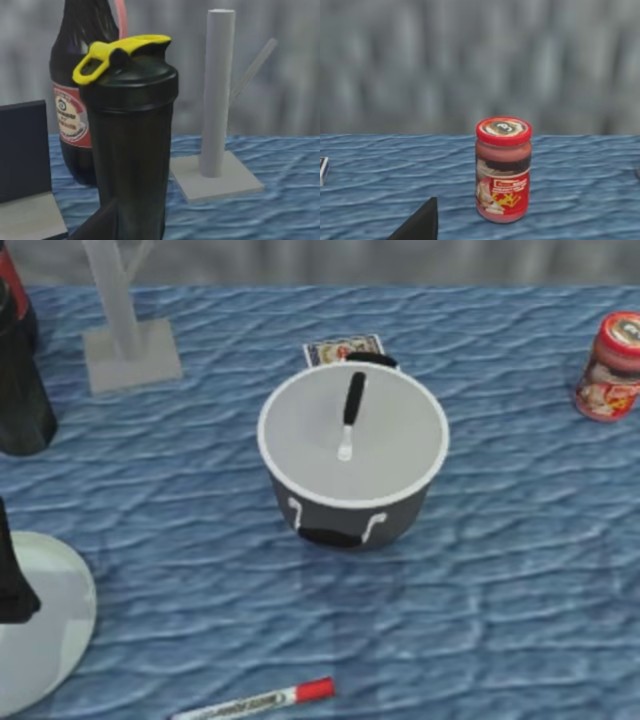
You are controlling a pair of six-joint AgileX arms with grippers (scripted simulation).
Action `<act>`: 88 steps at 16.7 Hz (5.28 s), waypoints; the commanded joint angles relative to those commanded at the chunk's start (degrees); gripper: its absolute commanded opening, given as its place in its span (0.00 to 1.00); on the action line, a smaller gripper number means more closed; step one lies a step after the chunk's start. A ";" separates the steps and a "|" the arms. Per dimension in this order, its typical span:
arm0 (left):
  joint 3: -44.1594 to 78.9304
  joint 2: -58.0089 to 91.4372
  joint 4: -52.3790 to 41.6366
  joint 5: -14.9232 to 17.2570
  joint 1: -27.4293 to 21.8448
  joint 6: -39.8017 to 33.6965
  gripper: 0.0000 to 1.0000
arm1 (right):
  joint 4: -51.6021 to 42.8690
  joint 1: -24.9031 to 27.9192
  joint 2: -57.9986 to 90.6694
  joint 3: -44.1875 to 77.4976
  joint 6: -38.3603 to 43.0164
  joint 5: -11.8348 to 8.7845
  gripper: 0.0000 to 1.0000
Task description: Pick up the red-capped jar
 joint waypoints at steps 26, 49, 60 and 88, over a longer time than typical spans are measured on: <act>0.00 0.00 0.00 0.00 0.00 0.00 1.00 | -59.66 -4.71 97.51 104.22 -11.28 -3.84 1.00; 0.00 0.00 0.00 0.00 0.00 0.00 1.00 | -89.57 -1.99 158.36 167.13 -27.30 -4.57 1.00; 0.00 0.00 0.00 0.00 0.00 0.00 1.00 | -94.37 -1.28 172.83 186.62 -26.77 -4.25 1.00; 0.00 0.00 0.00 0.00 0.00 0.00 1.00 | -93.53 -1.39 171.00 184.66 -26.77 -4.30 0.00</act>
